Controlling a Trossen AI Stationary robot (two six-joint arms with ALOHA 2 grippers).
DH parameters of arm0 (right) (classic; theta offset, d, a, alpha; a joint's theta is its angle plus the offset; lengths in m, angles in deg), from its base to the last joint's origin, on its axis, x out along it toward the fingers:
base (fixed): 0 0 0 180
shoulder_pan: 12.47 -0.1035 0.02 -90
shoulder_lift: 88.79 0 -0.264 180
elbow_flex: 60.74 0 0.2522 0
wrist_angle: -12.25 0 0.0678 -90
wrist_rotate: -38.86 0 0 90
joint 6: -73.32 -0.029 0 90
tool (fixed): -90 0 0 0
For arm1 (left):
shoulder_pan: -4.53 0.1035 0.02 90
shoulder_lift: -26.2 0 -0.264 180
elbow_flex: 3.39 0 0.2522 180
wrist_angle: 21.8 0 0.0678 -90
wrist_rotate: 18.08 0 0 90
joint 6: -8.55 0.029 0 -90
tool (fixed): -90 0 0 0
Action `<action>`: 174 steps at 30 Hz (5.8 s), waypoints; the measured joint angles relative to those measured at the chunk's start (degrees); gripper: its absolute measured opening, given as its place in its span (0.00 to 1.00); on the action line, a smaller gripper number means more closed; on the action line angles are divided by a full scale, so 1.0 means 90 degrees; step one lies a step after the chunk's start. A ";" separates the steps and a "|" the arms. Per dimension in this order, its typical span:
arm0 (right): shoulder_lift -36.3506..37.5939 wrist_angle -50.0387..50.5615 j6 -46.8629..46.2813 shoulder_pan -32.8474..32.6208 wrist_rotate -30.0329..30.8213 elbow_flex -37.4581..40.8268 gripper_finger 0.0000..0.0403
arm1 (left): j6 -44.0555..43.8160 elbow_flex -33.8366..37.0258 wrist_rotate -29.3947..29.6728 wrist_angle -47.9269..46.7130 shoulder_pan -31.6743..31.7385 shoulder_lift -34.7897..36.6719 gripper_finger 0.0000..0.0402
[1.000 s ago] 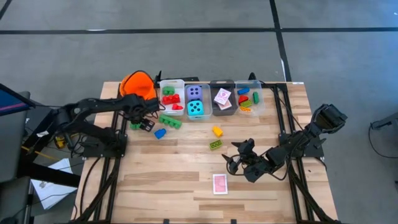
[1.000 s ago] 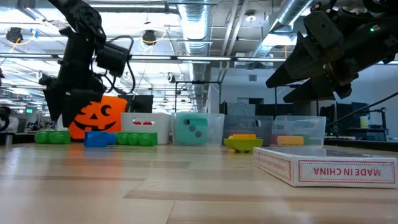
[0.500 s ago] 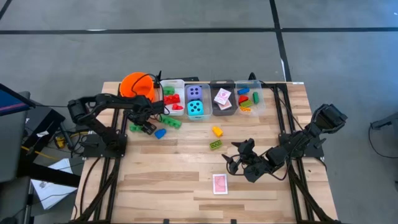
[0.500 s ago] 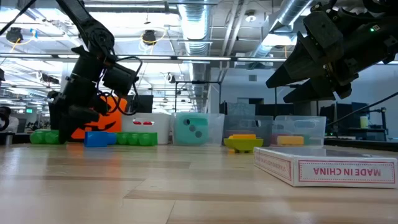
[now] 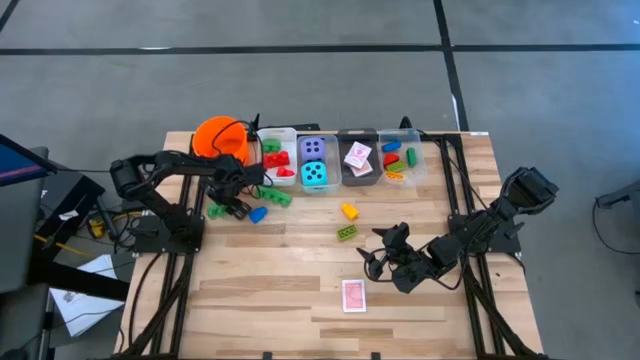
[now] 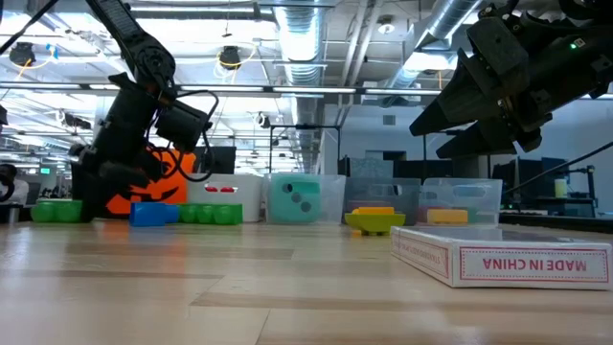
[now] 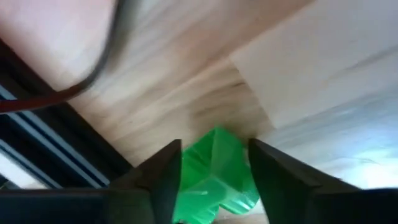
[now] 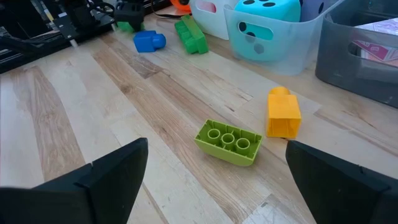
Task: Pick & Place Toys
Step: Put the big green game piece into the white bin
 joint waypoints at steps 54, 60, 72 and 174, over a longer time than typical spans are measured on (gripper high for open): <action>0.0000 0.0005 -0.0001 0.0000 -0.0281 0.0000 0.93 | -0.1923 -0.0758 -0.1023 -0.1951 -0.0353 0.0005 0.73; 0.0000 0.0004 -0.0002 -0.0052 -0.0336 0.0000 0.93 | -0.2052 -0.0413 -0.1113 -0.1801 -0.0353 -0.0001 0.73; 0.0000 0.0001 -0.0017 -0.0085 -0.0324 0.0000 0.93 | -0.2088 -0.0020 -0.1952 -0.0701 -0.0353 0.0002 0.72; 0.0002 0.0020 0.0646 0.0502 -0.0008 0.0005 0.93 | 0.6847 -0.2883 -0.0713 0.3661 -0.4250 -0.2003 0.60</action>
